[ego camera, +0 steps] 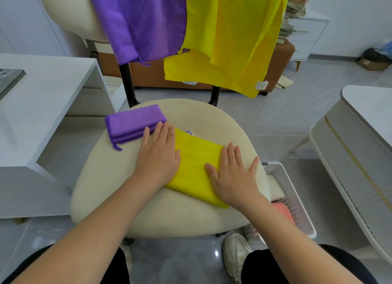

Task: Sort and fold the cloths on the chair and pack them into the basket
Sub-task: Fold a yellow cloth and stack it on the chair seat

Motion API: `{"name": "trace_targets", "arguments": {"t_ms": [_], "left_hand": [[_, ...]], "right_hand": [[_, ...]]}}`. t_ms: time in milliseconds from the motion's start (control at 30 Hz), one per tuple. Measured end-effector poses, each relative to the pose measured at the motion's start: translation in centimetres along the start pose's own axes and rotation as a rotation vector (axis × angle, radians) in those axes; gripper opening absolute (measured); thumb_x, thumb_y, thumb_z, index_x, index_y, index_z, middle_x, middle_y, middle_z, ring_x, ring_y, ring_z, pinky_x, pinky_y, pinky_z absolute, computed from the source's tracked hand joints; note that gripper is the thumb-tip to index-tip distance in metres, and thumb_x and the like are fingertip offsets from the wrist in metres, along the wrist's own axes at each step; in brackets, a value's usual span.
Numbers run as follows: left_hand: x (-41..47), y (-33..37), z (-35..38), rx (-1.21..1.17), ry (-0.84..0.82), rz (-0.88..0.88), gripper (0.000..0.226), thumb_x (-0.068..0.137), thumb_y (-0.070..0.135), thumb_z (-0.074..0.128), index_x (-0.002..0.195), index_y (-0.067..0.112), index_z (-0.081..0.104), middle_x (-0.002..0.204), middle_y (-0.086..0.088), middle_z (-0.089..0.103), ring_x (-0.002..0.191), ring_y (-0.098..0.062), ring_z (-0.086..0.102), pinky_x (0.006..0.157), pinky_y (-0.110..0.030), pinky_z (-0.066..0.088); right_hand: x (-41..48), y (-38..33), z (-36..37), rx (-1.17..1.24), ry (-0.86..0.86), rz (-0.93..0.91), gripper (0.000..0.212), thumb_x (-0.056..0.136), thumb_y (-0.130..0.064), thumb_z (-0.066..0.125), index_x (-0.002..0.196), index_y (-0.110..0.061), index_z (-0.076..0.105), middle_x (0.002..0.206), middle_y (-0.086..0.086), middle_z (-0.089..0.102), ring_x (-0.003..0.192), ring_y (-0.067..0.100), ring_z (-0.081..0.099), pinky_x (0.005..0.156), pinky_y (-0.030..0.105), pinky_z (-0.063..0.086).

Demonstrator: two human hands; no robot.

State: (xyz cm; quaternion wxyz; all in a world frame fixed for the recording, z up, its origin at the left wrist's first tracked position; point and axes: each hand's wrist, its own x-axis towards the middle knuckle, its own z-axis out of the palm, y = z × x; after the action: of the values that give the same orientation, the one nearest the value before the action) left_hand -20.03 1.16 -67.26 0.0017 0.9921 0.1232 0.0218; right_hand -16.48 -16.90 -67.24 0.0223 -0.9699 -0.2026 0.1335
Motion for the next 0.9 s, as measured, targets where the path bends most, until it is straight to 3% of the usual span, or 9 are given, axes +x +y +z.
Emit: {"name": "trace_targets", "arguments": {"t_ms": [67, 133, 267, 367, 433, 533, 633, 800, 900], "left_hand": [[-1.0, 0.6, -0.5, -0.064, 0.143, 0.025, 0.060, 0.095, 0.037, 0.031, 0.147, 0.006, 0.026, 0.151, -0.012, 0.031, 0.138, -0.026, 0.029, 0.110, -0.042, 0.024], [-1.9, 1.3, -0.6, -0.132, 0.104, 0.052, 0.074, 0.087, 0.050, 0.014, 0.144, 0.008, 0.033, 0.150, -0.012, 0.035, 0.136, -0.025, 0.034, 0.104, -0.042, 0.030], [-2.0, 0.4, 0.9, -0.142, -0.207, 0.185, 0.103, 0.066, 0.073, -0.013, 0.152, 0.019, 0.006, 0.160, -0.001, -0.003, 0.147, -0.014, -0.004, 0.117, -0.042, 0.003], [-0.6, -1.7, 1.0, -0.201, -0.178, 0.321, 0.113, 0.062, 0.085, -0.015, 0.151, 0.022, 0.011, 0.160, 0.004, 0.002, 0.146, -0.010, -0.003, 0.116, -0.040, -0.002], [0.0, -2.2, 1.0, -0.174, 0.012, 0.346, 0.094, 0.078, 0.078, 0.011, 0.146, 0.017, 0.032, 0.155, -0.004, 0.025, 0.144, -0.019, 0.019, 0.115, -0.046, 0.012], [-0.3, -1.2, 0.3, -0.102, 0.373, 0.328, 0.040, 0.081, 0.039, 0.060, 0.111, 0.013, 0.060, 0.113, -0.011, 0.061, 0.105, -0.031, 0.058, 0.087, -0.042, 0.043], [-1.9, 0.5, -0.1, -0.231, 0.359, 0.433, 0.026, 0.081, 0.040, 0.050, 0.085, 0.018, 0.062, 0.084, -0.002, 0.061, 0.078, -0.025, 0.061, 0.065, -0.035, 0.046], [-4.0, 0.7, 0.2, -0.139, 0.031, 0.449, 0.083, 0.067, 0.080, 0.035, 0.124, 0.023, 0.055, 0.121, -0.002, 0.056, 0.108, -0.023, 0.055, 0.089, -0.039, 0.047], [-3.8, -0.2, 0.6, -0.121, 0.099, 0.506, 0.076, 0.070, 0.072, 0.041, 0.125, 0.022, 0.056, 0.127, -0.005, 0.057, 0.116, -0.026, 0.056, 0.097, -0.040, 0.044]], "right_hand": [[0.2, 0.3, 0.0, 0.036, -0.007, 0.008, 0.073, 0.096, -0.057, 0.008, 0.151, -0.011, -0.008, 0.159, 0.004, -0.016, 0.146, 0.022, -0.016, 0.112, 0.060, -0.010], [0.5, 0.7, -0.1, 0.076, -0.005, 0.038, 0.071, 0.097, -0.056, 0.009, 0.152, -0.012, -0.007, 0.159, 0.003, -0.016, 0.146, 0.022, -0.015, 0.111, 0.060, -0.010], [1.2, 2.1, -0.3, 0.062, 0.111, 0.038, 0.063, 0.100, -0.046, 0.013, 0.152, -0.013, -0.001, 0.160, 0.001, -0.008, 0.147, 0.021, -0.011, 0.111, 0.061, -0.010], [1.2, 2.9, -0.7, 0.122, 0.204, -0.230, 0.058, 0.099, -0.044, 0.014, 0.152, -0.023, 0.004, 0.160, -0.008, -0.001, 0.147, 0.013, -0.007, 0.111, 0.050, -0.018], [1.2, 3.2, -0.9, 0.177, 0.185, -0.359, 0.060, 0.094, -0.045, 0.011, 0.151, -0.028, 0.014, 0.158, -0.012, 0.010, 0.147, 0.010, 0.003, 0.113, 0.046, -0.015], [1.2, 3.6, -0.8, 0.178, 0.115, -0.362, 0.062, 0.090, -0.046, 0.011, 0.148, -0.030, 0.028, 0.155, -0.015, 0.022, 0.145, 0.007, 0.017, 0.116, 0.045, -0.006], [1.1, 4.0, -0.6, 0.143, 0.134, -0.325, 0.062, 0.089, -0.047, 0.010, 0.145, -0.034, 0.034, 0.152, -0.019, 0.028, 0.142, 0.004, 0.023, 0.117, 0.042, 0.002], [1.1, 4.1, -0.3, 0.152, 0.252, -0.332, 0.072, 0.085, -0.053, 0.007, 0.132, -0.028, 0.054, 0.142, -0.012, 0.048, 0.120, 0.019, 0.049, 0.102, 0.038, 0.029], [1.0, 4.1, -0.5, 0.180, 0.283, -0.367, 0.067, 0.085, -0.053, 0.015, 0.123, -0.024, 0.063, 0.134, -0.007, 0.057, 0.108, 0.023, 0.053, 0.089, 0.036, 0.036]]}}
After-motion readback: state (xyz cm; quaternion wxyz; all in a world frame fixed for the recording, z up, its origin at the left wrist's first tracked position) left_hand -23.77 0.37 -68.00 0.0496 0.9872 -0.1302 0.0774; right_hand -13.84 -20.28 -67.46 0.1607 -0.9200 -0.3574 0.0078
